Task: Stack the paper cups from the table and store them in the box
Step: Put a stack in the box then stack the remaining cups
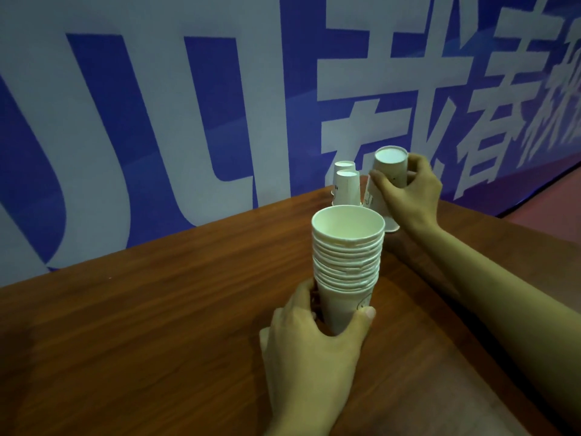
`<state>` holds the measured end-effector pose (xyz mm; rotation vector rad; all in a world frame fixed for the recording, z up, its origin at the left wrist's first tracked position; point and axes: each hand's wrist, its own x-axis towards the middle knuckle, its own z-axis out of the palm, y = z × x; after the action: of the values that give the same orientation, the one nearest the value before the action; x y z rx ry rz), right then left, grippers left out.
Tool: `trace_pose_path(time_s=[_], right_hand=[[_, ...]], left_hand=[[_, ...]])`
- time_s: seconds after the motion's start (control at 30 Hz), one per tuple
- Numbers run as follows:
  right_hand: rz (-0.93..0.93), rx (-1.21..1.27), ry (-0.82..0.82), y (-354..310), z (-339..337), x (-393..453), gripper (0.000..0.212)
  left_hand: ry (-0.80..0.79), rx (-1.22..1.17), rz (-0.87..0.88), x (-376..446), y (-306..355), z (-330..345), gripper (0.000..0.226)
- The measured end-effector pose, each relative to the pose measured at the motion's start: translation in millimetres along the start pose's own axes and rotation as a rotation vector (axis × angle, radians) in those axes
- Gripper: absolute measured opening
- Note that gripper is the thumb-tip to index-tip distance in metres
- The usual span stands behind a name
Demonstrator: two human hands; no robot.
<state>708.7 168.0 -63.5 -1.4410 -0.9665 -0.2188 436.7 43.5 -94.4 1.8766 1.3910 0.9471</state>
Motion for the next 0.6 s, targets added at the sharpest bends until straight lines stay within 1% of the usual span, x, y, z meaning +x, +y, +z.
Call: trace_pose_path(time_s=[0.13,0.2,0.27,0.33,0.47,0.6], right_hand=[[0.079,0.087,0.081,5,-10,4,0.066],[0.099,0.1,0.083,10,-13,4,0.068],[0.141,0.1,0.029,15,-14,0,0.069],[0.158,0.045,-0.052,21,-11,-4,0.069],[0.194,-0.102,-0.239,31,-5,-12,0.07],[0.216,-0.112,-0.262,33,-4,-17,0.07]], left_hand=[[-0.001,0.002,-0.013,-1,2,-2,0.048],[-0.02,0.02,-0.026,-2,2,-2,0.052],[-0.017,0.041,-0.03,-2,2,-2,0.06],[-0.015,0.055,-0.031,-2,2,-1,0.068],[-0.042,0.067,-0.052,-1,5,-3,0.07],[-0.035,0.078,-0.042,-2,5,-4,0.071]])
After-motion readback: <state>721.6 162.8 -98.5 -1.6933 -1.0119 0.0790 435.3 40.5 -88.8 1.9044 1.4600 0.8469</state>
